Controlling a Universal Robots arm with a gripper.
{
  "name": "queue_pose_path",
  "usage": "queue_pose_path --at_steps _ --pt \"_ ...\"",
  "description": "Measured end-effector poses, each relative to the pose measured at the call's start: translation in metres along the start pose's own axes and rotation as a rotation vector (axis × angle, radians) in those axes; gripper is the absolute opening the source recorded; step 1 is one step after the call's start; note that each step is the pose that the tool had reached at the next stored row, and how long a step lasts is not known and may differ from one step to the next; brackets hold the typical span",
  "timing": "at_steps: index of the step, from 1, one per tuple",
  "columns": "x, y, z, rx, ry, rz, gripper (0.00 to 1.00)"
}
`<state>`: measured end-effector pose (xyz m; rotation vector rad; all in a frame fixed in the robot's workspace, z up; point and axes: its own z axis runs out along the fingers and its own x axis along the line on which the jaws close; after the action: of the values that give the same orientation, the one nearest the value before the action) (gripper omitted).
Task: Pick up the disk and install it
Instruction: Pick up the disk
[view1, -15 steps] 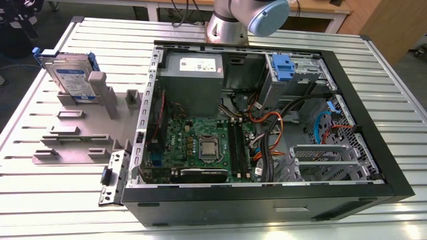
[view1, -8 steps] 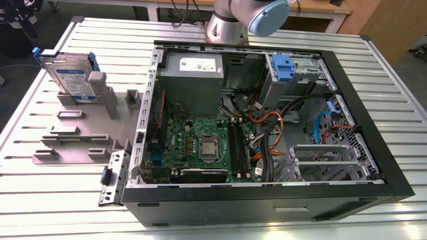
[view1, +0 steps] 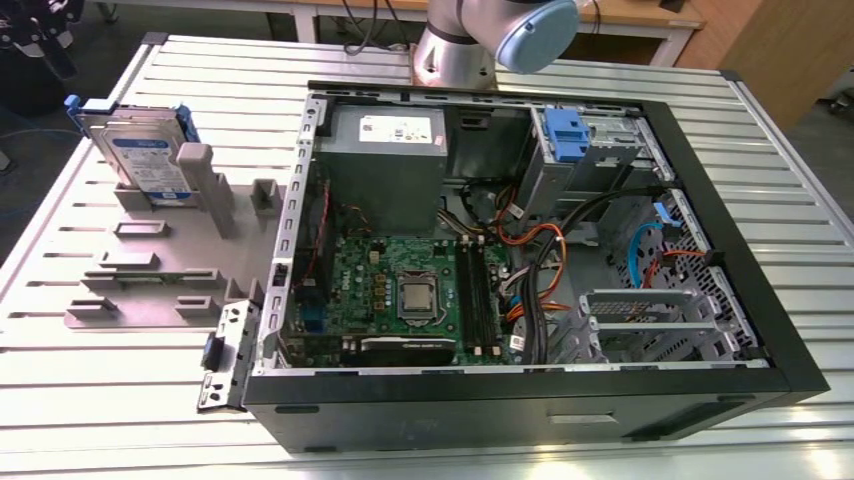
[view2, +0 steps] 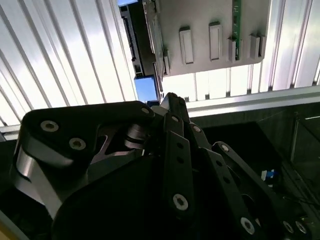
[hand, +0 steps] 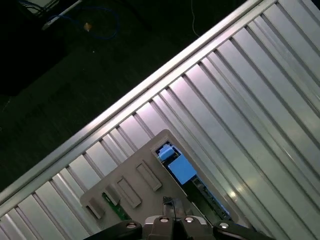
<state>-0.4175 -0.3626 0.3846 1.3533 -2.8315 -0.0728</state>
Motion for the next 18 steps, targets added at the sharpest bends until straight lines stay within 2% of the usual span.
queue_pose_path --at_steps 8,18 --pt "0.0 0.0 0.0001 -0.0022 0.0052 -0.121 0.11" --pt "0.0 -0.0001 0.0002 -0.0044 0.0107 -0.251 0.11"
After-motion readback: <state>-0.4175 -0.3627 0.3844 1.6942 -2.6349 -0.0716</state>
